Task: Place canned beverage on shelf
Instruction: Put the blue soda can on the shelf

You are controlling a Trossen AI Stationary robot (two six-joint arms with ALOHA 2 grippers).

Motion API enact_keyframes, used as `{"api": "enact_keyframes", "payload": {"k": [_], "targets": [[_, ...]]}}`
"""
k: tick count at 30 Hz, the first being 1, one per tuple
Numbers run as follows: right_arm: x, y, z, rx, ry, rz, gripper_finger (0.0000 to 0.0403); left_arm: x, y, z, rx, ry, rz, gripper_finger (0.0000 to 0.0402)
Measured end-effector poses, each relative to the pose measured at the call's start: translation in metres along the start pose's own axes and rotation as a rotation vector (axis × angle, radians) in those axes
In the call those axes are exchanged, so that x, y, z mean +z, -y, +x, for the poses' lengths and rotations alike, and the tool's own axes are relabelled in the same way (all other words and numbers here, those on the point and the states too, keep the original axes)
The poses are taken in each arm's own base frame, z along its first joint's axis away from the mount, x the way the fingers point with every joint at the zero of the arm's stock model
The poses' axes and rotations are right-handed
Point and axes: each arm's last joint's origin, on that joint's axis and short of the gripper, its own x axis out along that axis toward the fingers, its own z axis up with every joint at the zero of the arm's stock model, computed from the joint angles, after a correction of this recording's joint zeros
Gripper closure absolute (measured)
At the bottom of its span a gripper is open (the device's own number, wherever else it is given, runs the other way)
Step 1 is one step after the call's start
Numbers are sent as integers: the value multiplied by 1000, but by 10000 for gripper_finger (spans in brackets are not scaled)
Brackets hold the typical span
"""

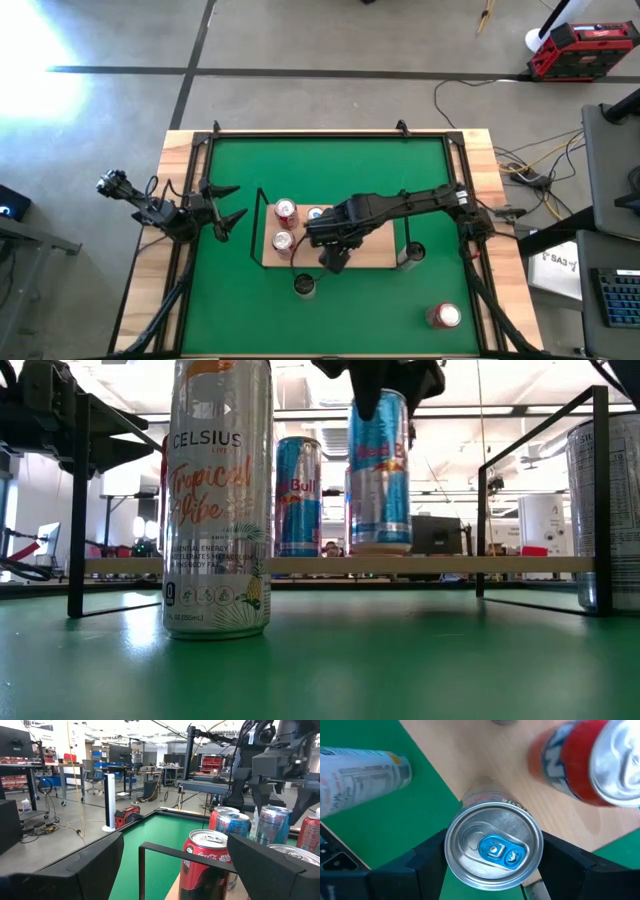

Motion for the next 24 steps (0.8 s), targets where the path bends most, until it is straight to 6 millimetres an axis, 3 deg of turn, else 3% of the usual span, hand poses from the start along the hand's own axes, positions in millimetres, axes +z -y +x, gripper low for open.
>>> {"api": "enact_keyframes", "payload": {"k": [8,24], "targets": [[11,-10,0,16,24,-53,149,0,0,0,0,0,1,61],[13,-11,3,-17,62,-158,149,0,0,0,0,0,0,61]]}}
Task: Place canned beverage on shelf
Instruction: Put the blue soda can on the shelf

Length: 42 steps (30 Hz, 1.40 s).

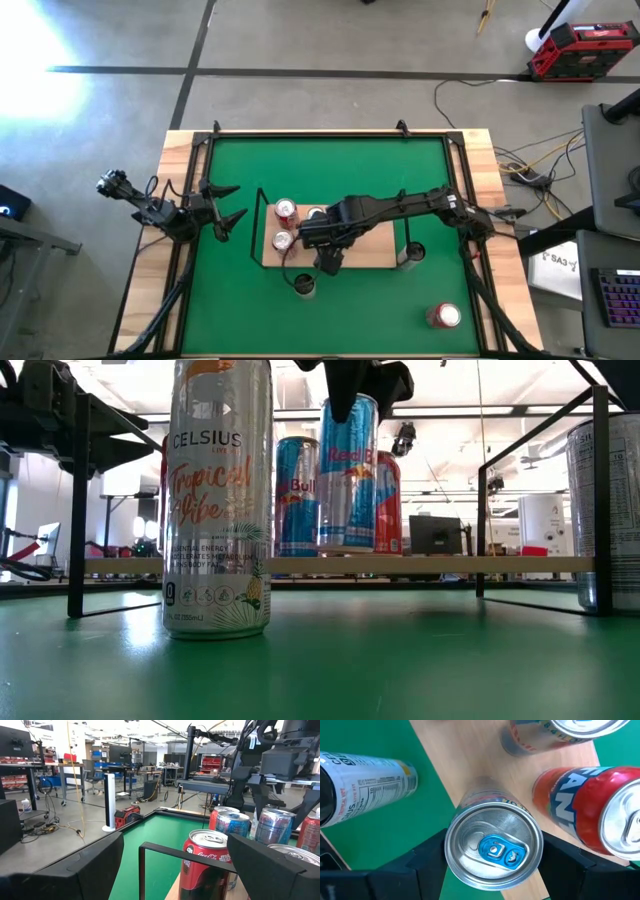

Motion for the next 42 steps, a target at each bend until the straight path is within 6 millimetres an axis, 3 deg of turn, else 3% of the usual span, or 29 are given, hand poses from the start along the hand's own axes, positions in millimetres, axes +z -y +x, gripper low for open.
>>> {"api": "enact_keyframes", "payload": {"k": [7,24,33,42], "targets": [[1,0,1,-25,26,27,143,0,0,0,0,0,-1,61],[-4,-4,4,-57,24,92,78,0,0,0,0,0,0,61],[-35,-33,-10,-140,166,207,77,0,0,0,0,0,0,61],[-75,-66,-11,-292,511,324,77,0,0,0,0,0,0,61]]}}
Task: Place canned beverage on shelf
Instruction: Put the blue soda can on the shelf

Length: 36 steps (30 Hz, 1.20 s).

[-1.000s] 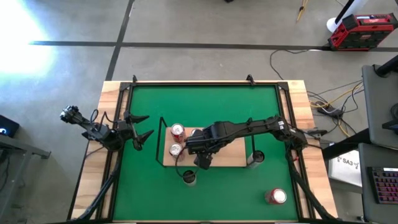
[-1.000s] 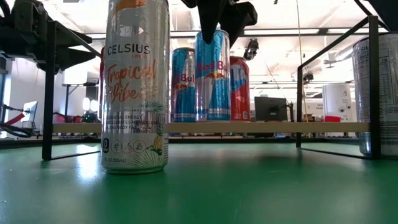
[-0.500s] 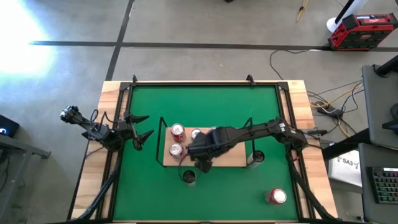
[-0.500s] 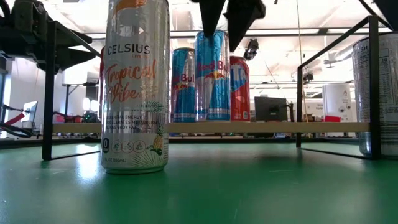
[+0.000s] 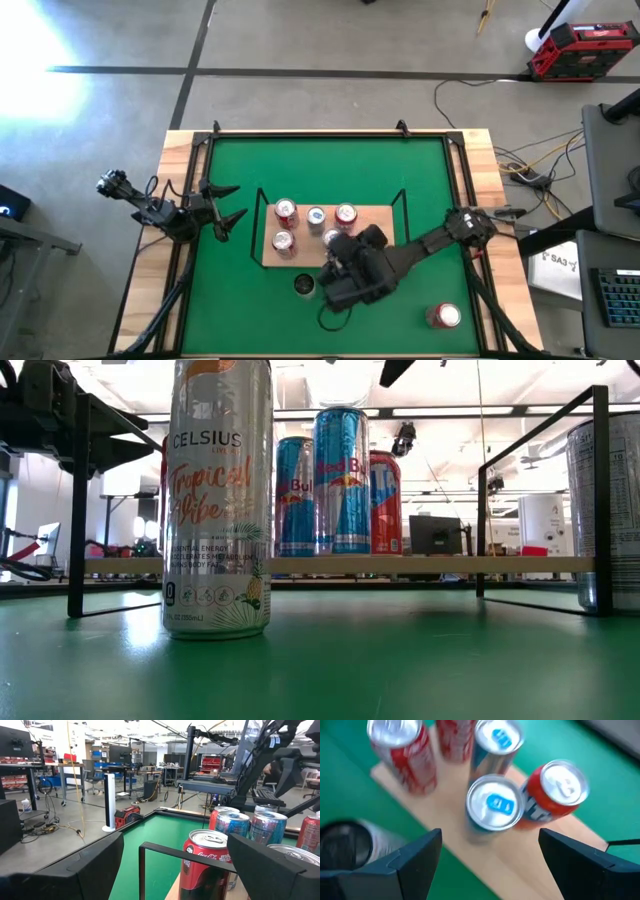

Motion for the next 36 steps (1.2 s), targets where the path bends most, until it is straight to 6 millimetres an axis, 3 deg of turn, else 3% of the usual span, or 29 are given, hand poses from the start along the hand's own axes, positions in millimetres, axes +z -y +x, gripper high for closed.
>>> {"api": "enact_keyframes", "payload": {"k": [9,17,36], "targets": [[-34,-6,6,-67,147,159,77,0,0,0,0,0,0,61],[-52,-14,25,-54,218,282,77,0,0,0,0,0,0,61],[-57,-16,49,-59,300,380,77,0,0,0,0,0,0,61]]}}
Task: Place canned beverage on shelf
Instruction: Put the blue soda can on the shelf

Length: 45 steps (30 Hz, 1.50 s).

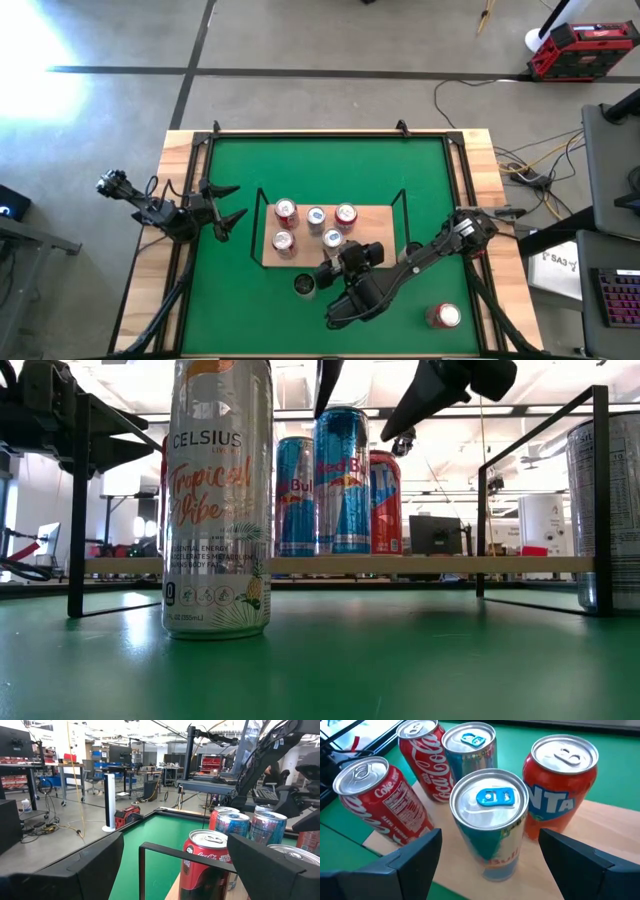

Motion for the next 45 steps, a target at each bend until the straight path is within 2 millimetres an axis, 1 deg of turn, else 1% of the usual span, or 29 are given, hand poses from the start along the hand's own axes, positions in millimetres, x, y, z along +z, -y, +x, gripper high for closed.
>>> {"api": "enact_keyframes", "payload": {"k": [4,13,17,22,29,32,37,38,45], "targets": [[-1,-1,5,3,10,9,77,0,0,0,0,0,0,61],[4,-5,16,6,5,2,77,0,0,0,0,0,0,61],[6,-4,23,-13,2,11,78,0,0,0,0,0,0,61],[3,-3,34,-29,-21,28,78,0,0,0,0,0,0,61],[3,-4,35,-23,-24,25,80,0,0,0,0,0,0,61],[4,-5,34,-21,-31,14,100,0,0,0,0,0,0,61],[2,-4,35,-23,-40,22,171,0,0,0,0,0,0,61],[2,-4,35,-23,-39,23,180,0,0,0,0,0,0,61],[4,-11,32,12,-72,56,180,0,0,0,0,0,0,61]]}}
